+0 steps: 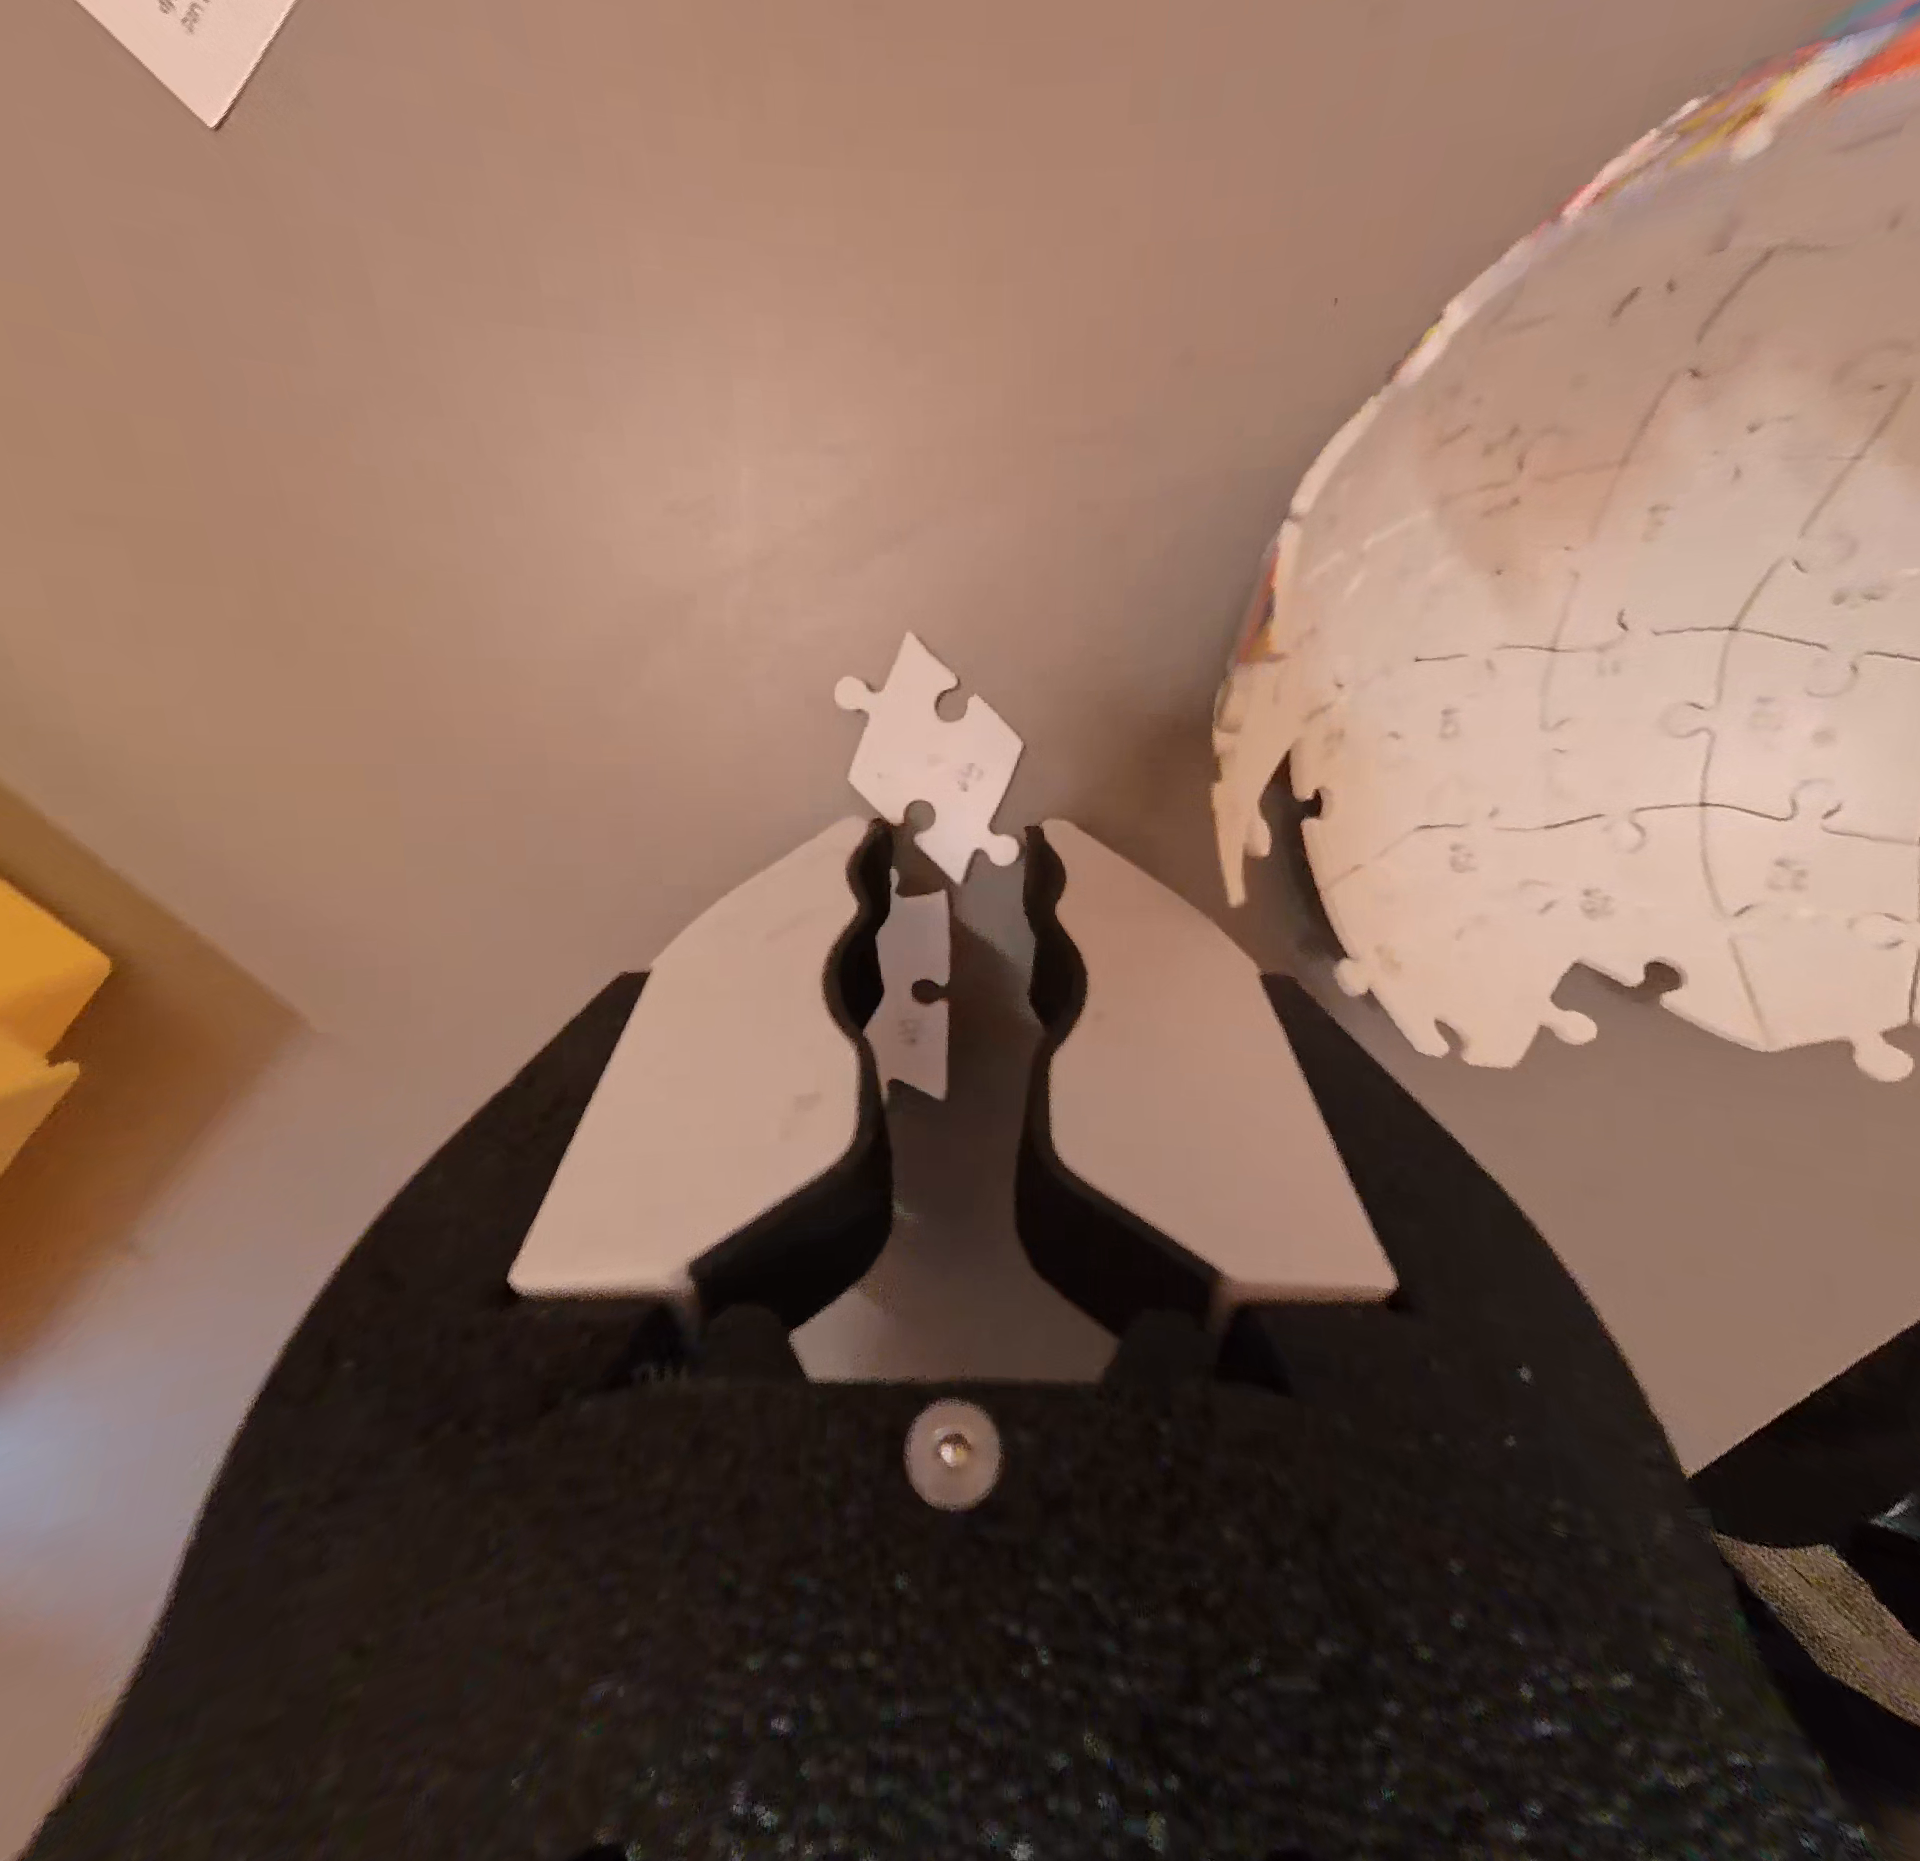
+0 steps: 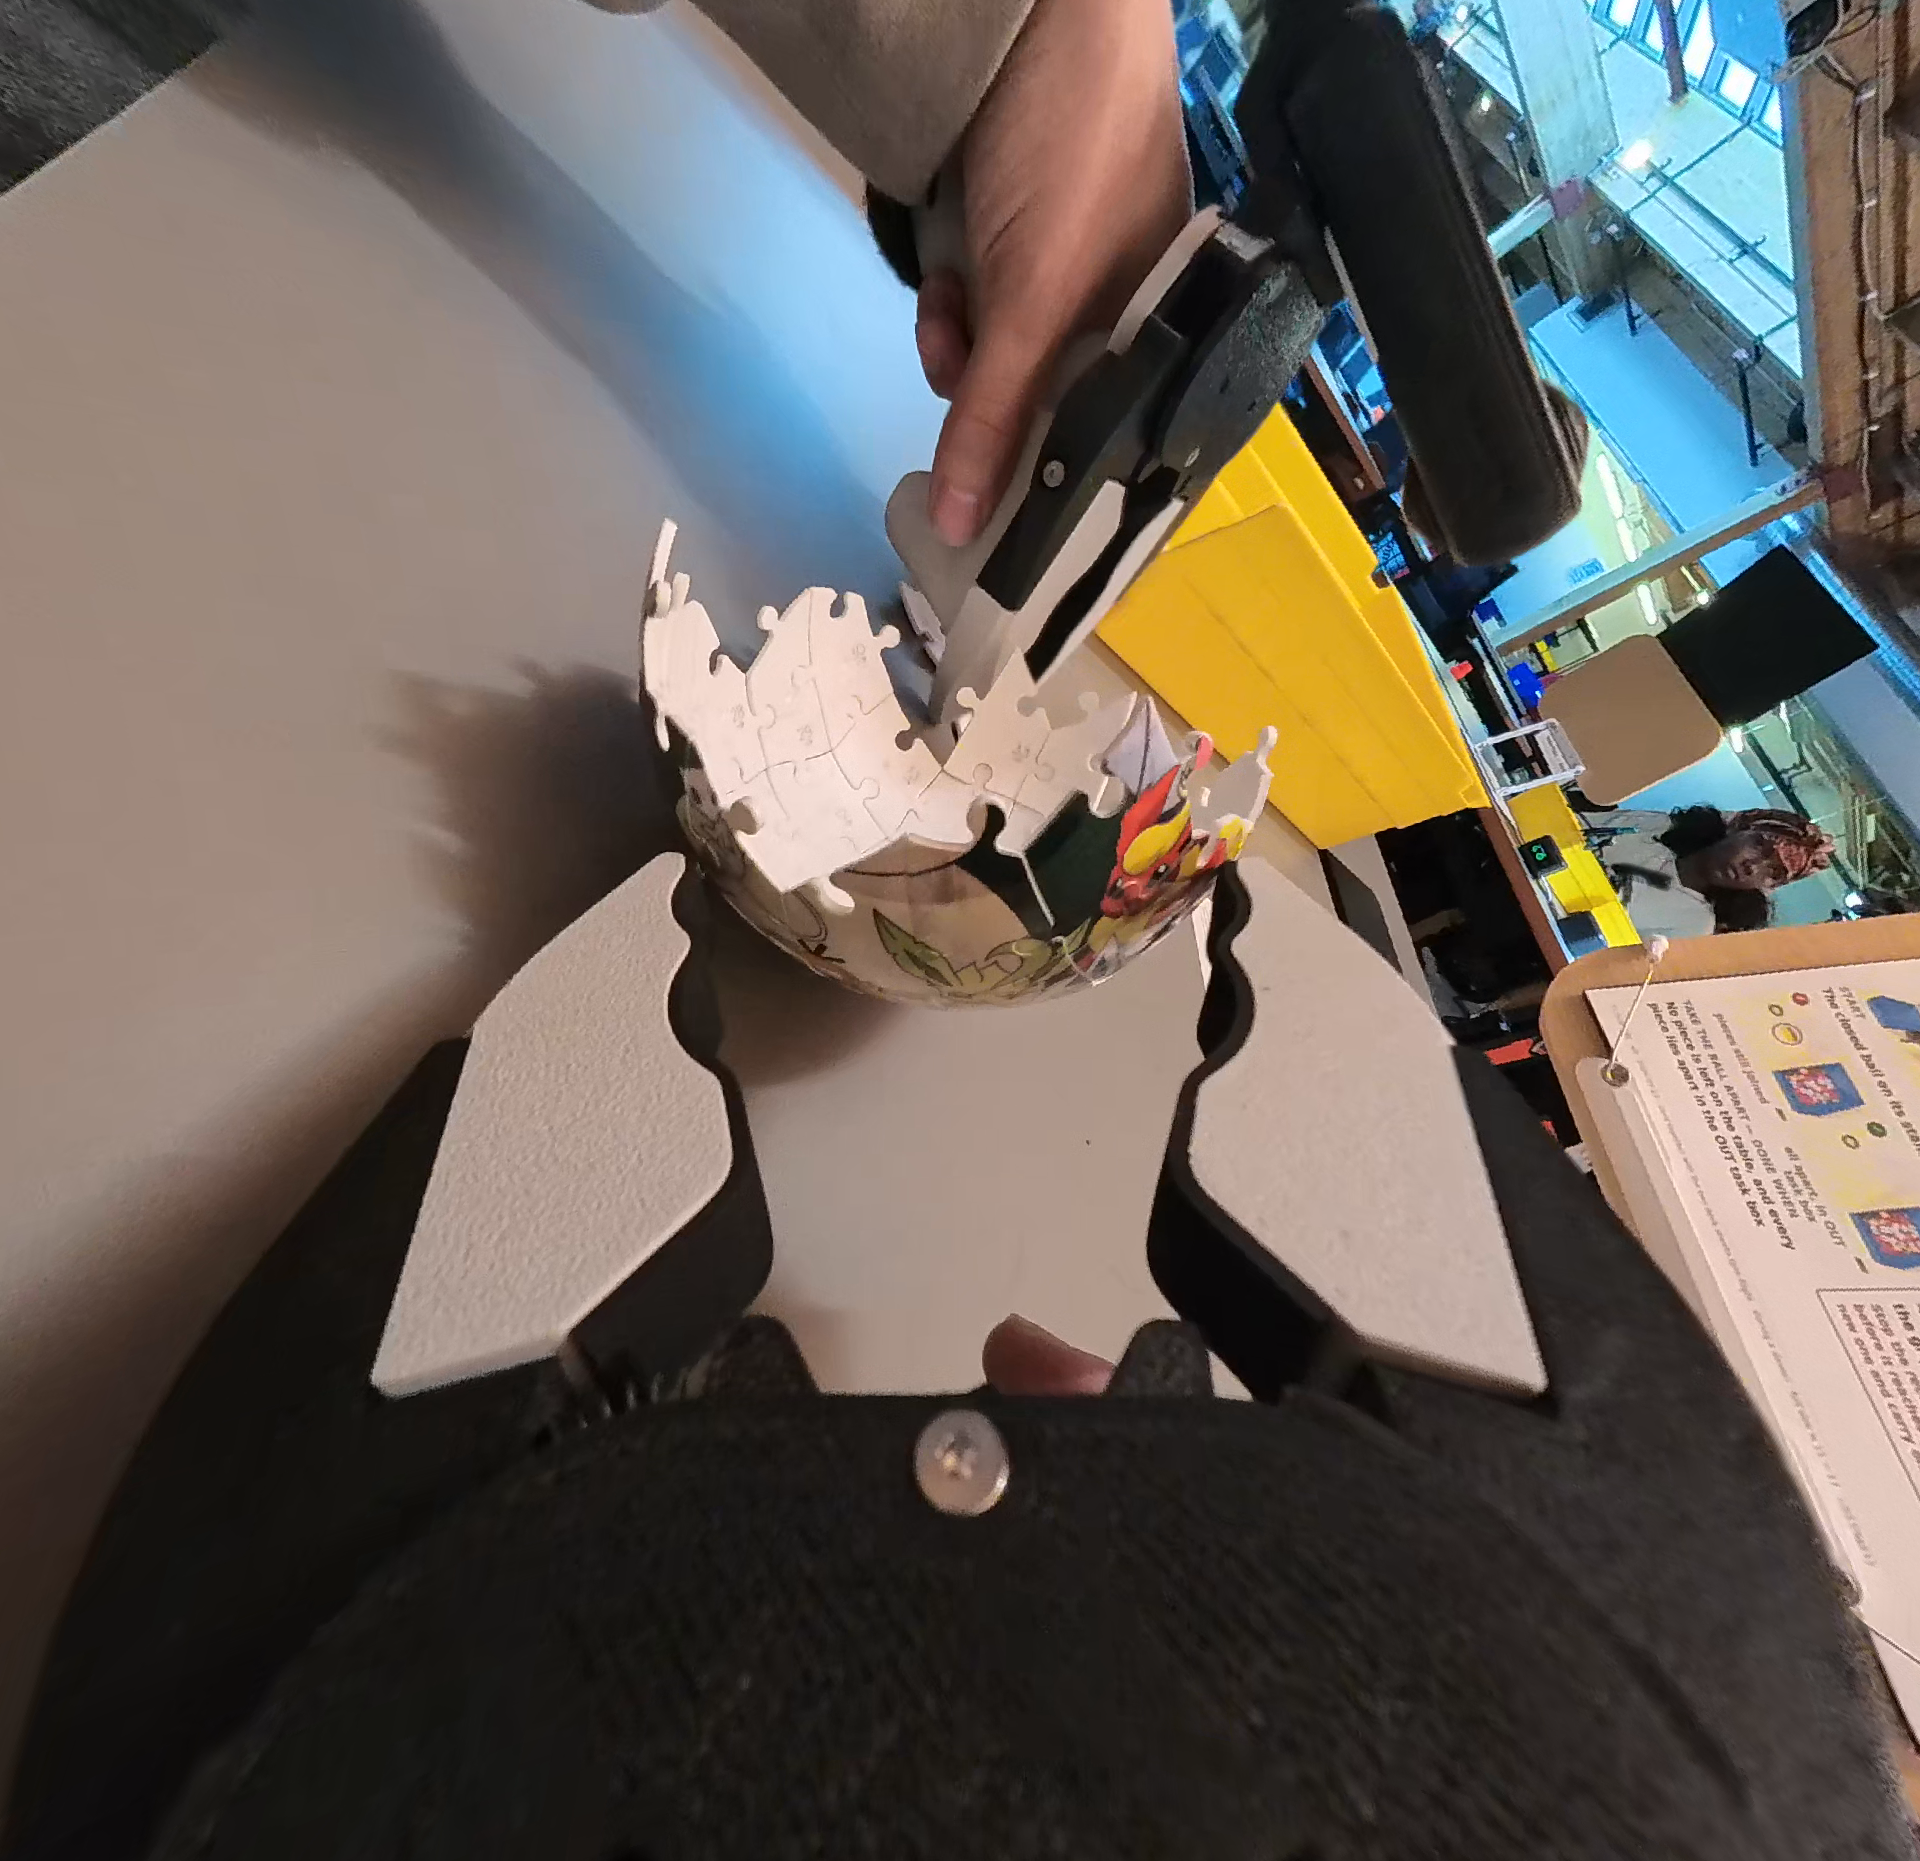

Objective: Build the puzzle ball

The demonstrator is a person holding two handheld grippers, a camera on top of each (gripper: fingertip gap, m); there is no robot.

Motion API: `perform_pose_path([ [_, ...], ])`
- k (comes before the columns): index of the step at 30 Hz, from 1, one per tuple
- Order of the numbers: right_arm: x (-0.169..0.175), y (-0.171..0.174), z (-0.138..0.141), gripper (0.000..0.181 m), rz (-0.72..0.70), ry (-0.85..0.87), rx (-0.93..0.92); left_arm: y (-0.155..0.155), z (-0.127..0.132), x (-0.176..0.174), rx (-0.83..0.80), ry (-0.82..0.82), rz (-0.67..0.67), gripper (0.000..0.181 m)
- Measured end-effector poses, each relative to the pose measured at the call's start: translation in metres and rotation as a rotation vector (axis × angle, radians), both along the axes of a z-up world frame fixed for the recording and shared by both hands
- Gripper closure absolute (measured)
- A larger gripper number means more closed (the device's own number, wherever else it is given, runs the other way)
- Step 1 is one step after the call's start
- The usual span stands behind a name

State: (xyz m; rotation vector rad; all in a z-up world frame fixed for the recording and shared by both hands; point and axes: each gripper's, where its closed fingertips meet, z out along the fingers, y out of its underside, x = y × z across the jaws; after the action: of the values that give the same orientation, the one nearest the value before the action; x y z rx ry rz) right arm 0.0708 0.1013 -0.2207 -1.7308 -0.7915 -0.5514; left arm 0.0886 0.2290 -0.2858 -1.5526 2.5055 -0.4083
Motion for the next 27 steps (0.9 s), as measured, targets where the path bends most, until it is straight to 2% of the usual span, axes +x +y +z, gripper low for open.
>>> perform_pose_path([
  [1, 0.000, 0.000, 0.000, 0.090, -0.002, -0.001, -0.002, 0.001, 0.000, -0.002, 0.000, 0.002, 0.001, 0.157],
  [4, 0.002, -0.002, -0.001, 0.090, -0.005, 0.003, -0.005, 0.013, 0.002, -0.008, 0.061, 0.018, 0.022, 0.146],
  [7, -0.001, -0.001, 0.000, 0.090, 0.004, 0.007, -0.001, 0.016, 0.010, 0.004, 0.070, -0.034, 0.016, 0.133],
  [10, -0.002, -0.001, 0.000, 0.090, 0.006, 0.004, -0.002, 0.005, 0.011, 0.013, 0.056, -0.043, -0.094, 0.137],
  [13, -0.001, -0.001, -0.001, 0.090, 0.003, 0.005, -0.003, 0.005, 0.001, 0.011, 0.114, 0.028, -0.197, 0.141],
  [15, 0.000, -0.001, 0.000, 0.091, 0.000, 0.004, 0.001, -0.002, 0.000, 0.010, 0.059, 0.064, -0.206, 0.144],
  [16, 0.000, -0.001, 0.000, 0.091, 0.000, 0.007, 0.003, -0.001, 0.000, 0.010, 0.051, 0.078, -0.177, 0.155],
  [20, 0.001, -0.001, -0.001, 0.091, -0.001, 0.008, -0.001, 0.003, 0.000, 0.003, 0.050, 0.086, -0.096, 0.156],
  [24, 0.000, -0.001, -0.002, 0.091, 0.001, 0.007, -0.006, 0.006, 0.002, -0.013, 0.006, 0.093, 0.092, 0.157],
  [27, -0.002, 0.000, -0.001, 0.091, 0.007, 0.010, 0.000, 0.005, 0.013, -0.027, -0.044, 0.034, 0.203, 0.157],
])
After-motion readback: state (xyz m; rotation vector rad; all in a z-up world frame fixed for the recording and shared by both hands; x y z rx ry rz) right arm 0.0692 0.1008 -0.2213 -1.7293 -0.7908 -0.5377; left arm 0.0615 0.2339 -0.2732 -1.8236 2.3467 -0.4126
